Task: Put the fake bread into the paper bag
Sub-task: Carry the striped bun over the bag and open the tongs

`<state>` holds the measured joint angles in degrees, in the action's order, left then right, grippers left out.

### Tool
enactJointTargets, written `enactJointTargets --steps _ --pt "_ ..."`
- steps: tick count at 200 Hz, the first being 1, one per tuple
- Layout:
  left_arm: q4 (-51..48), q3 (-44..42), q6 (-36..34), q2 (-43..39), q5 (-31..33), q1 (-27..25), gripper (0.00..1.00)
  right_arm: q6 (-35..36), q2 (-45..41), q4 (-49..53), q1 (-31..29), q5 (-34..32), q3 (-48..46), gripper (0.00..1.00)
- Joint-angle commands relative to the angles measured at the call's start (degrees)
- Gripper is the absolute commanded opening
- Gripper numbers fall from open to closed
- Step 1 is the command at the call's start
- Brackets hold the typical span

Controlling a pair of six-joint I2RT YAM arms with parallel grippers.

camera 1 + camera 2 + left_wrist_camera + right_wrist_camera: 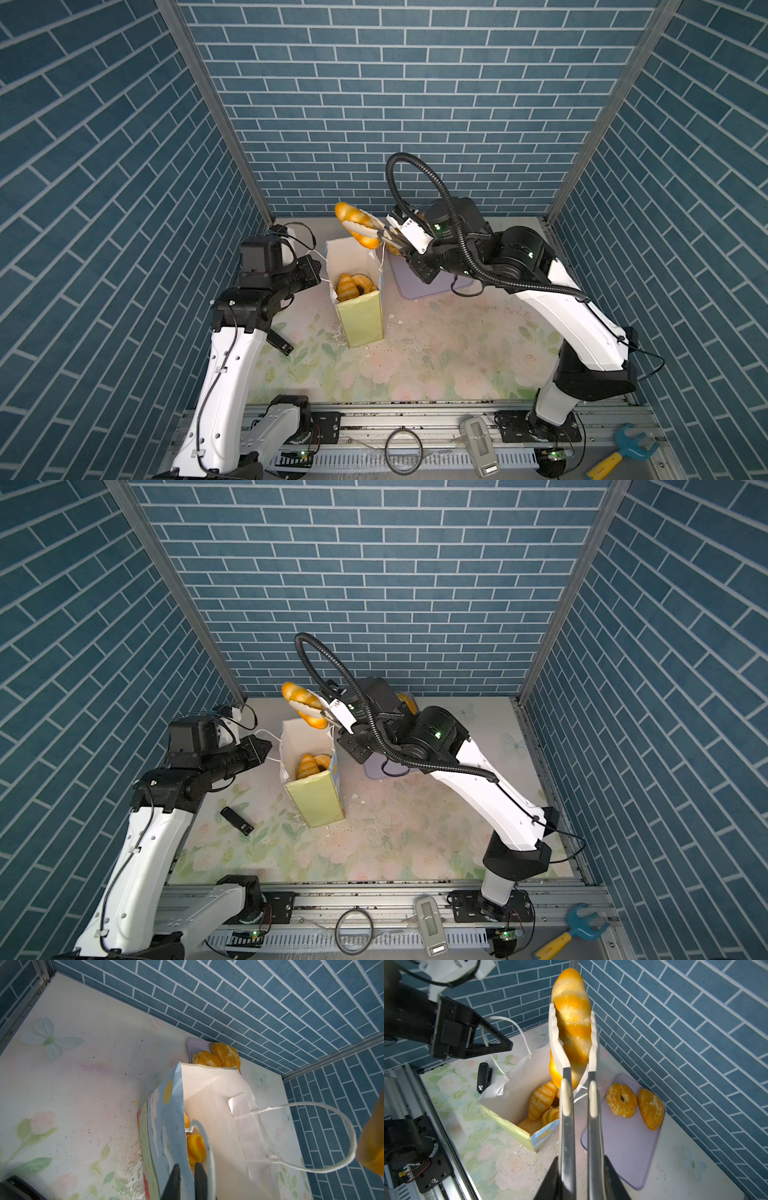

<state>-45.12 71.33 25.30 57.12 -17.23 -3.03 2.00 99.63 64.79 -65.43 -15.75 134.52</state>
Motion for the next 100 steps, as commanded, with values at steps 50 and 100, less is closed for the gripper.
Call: enactJointTargets --steps 50,100 --pt "0.1 -0.2 -0.1 -1.2 0.1 -0.4 0.16 -3.1 -2.6 -5.5 -2.5 -2.3 -9.0 0.31" --pt "-0.6 -0.4 -0.6 -1.6 0.1 -0.4 0.15 -4.5 -2.3 -5.2 -3.1 -2.9 -12.7 0.36"
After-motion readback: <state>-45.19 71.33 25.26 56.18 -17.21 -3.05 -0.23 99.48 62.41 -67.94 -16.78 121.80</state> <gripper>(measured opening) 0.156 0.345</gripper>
